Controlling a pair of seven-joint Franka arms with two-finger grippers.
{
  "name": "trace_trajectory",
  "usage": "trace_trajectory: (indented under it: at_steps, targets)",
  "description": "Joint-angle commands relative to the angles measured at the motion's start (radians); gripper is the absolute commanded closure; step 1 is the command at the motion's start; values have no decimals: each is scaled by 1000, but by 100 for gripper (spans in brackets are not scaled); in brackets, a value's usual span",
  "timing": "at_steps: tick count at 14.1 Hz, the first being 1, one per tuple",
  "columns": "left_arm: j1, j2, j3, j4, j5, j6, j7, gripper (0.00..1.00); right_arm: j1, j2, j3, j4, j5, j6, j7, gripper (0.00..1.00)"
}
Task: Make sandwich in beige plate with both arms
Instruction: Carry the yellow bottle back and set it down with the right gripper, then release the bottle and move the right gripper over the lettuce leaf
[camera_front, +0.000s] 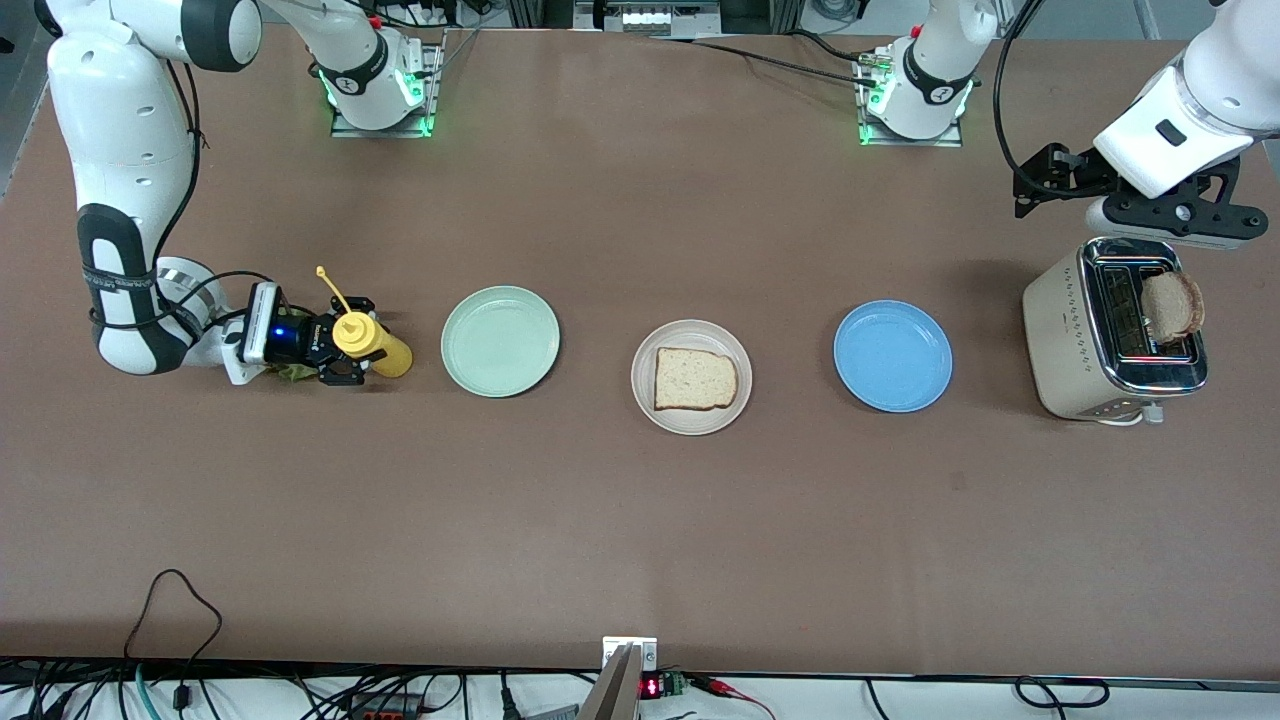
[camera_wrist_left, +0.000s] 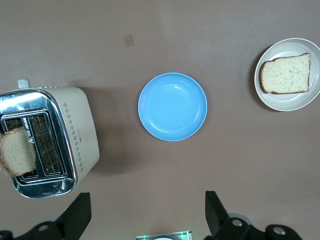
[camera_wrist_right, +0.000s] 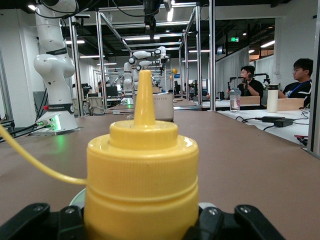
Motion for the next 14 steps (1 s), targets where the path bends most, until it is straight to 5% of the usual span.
trace_trajectory:
  at_steps: [1,5,6,14]
  targets:
    - [0,-5,6,12,-15,-18,3,0,-22,-4,14,-14,11,-20,14,69]
    - [0,-5,8,12,-15,-20,5,0,-20,-4,15,-12,11,-20,14,40]
    - [0,-5,8,12,-15,-20,5,0,-20,-3,15,-12,11,-20,4,0]
    - [0,-5,8,12,-15,-20,5,0,-71,-9,11,-2,-44,-19,14,0]
